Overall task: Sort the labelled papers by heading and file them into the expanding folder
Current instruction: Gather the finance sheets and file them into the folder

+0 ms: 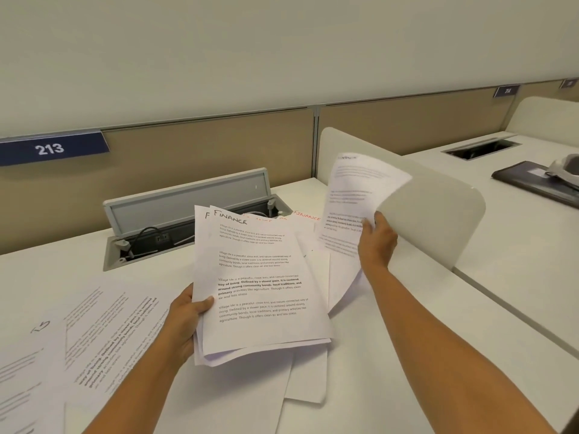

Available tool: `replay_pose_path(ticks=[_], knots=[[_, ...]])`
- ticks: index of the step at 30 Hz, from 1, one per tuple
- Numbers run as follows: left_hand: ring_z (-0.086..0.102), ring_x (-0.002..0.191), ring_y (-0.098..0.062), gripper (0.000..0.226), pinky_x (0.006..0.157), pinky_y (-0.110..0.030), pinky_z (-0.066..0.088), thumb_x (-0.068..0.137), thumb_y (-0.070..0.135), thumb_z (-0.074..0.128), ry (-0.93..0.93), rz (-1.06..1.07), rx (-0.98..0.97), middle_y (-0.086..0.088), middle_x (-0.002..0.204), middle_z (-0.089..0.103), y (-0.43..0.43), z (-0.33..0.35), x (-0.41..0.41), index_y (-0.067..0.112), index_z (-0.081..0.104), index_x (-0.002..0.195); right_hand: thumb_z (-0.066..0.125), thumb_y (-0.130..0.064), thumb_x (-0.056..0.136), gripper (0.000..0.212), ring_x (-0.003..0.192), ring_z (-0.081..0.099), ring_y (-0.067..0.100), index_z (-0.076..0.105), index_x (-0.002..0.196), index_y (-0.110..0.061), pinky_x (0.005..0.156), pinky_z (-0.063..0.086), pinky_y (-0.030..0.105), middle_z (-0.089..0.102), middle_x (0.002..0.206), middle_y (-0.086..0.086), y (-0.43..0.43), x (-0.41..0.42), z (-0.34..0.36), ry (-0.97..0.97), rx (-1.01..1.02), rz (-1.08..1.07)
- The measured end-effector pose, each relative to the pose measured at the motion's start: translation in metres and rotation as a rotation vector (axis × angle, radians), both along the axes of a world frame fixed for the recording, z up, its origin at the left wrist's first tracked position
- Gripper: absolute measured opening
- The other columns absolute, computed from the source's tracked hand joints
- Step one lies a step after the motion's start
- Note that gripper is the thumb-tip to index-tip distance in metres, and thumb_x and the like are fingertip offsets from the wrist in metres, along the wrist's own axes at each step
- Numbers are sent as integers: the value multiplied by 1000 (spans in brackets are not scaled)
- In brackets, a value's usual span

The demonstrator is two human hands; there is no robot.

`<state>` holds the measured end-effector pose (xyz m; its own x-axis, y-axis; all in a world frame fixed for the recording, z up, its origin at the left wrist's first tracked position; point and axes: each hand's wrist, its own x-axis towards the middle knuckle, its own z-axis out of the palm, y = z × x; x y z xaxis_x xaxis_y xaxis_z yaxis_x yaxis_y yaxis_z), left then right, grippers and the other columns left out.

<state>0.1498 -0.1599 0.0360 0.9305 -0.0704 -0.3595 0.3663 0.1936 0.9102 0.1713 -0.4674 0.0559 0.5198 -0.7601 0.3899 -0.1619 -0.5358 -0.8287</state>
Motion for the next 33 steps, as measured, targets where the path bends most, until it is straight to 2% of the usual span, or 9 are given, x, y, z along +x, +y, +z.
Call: replay_pose_path(ticks=[5,10,13,16,17,19,21,27,33], knots=[[61,83,-32,39,78,-47,48,93,-7,42,-11,29,-7,-15,112,60,19,9,-12,11,49,127,46,-13,97,26,80,63,38,61,114,1,69,49,37,69,96,20,31,-9,42,-114,-350,144],[59,83,-32,36,78,-47,47,93,-7,42,-37,57,-17,-15,110,59,41,19,-31,11,50,123,47,-17,97,27,62,51,23,61,109,3,58,34,23,70,91,18,80,-30,92,-287,-478,212],[60,85,-32,36,78,-47,48,92,-7,43,-51,75,-13,-16,112,60,60,20,-41,10,50,123,48,-19,97,25,68,52,22,59,97,4,53,34,21,64,86,10,107,-42,118,-315,-279,315],[61,89,-35,37,80,-48,49,92,-6,43,-61,88,-34,-17,114,61,80,20,-50,9,49,125,54,-15,93,14,76,55,22,59,90,-2,59,42,21,62,81,4,117,-45,130,-275,125,433],[61,90,-35,36,81,-48,48,93,-6,43,-67,94,-42,-17,113,61,86,21,-54,9,49,125,56,-15,91,15,82,60,26,60,93,0,68,51,25,66,87,7,119,-45,130,-241,257,486],[62,88,-34,35,78,-47,50,93,-7,43,-94,91,-63,-17,109,62,99,24,-61,10,51,122,57,-11,90,19,92,64,32,61,103,2,82,54,41,67,105,15,125,-47,122,-142,454,601],[62,86,-32,33,71,-43,51,92,-7,44,-123,96,-70,-13,103,65,112,27,-68,12,52,117,54,-4,92,21,89,63,29,60,111,2,79,53,37,64,110,16,139,-56,106,-33,583,714],[65,92,-32,33,61,-38,57,91,-2,49,-153,142,-92,-11,109,67,151,26,-81,13,55,121,51,-5,94,21,99,62,36,59,112,3,93,49,50,63,116,23,184,-65,39,260,673,798],[70,75,-26,27,56,-35,58,92,-1,46,-159,136,-136,-4,84,75,179,28,-95,17,61,105,45,-9,97,27,104,61,35,54,121,1,96,46,49,62,119,19,221,-57,10,367,748,830]])
